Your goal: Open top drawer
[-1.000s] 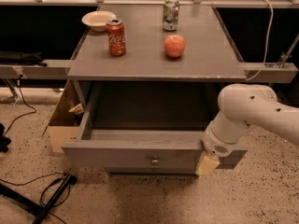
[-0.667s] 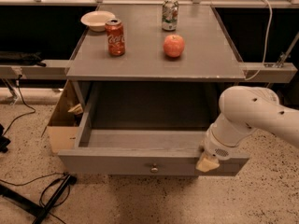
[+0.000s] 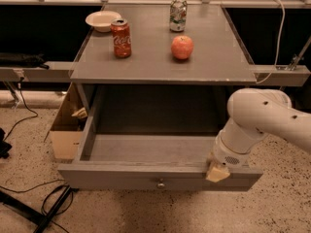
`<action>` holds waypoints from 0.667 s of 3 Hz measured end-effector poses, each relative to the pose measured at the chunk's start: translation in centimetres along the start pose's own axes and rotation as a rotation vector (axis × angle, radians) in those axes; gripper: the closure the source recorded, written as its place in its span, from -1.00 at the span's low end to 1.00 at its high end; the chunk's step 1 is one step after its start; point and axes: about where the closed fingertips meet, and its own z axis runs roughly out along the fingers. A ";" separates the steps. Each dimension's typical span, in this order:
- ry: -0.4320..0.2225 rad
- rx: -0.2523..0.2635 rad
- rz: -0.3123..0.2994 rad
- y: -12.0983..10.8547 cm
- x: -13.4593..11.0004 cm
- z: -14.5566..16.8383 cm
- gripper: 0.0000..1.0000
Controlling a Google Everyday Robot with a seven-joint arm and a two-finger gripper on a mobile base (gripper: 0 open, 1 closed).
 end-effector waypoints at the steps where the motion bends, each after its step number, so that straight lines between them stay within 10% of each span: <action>1: 0.011 -0.013 -0.003 0.5 0.3 -0.2 1.00; 2: 0.020 -0.031 -0.008 1.1 0.5 -0.4 1.00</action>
Offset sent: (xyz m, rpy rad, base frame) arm -0.1833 -0.0592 0.1209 -0.0873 0.4798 0.2764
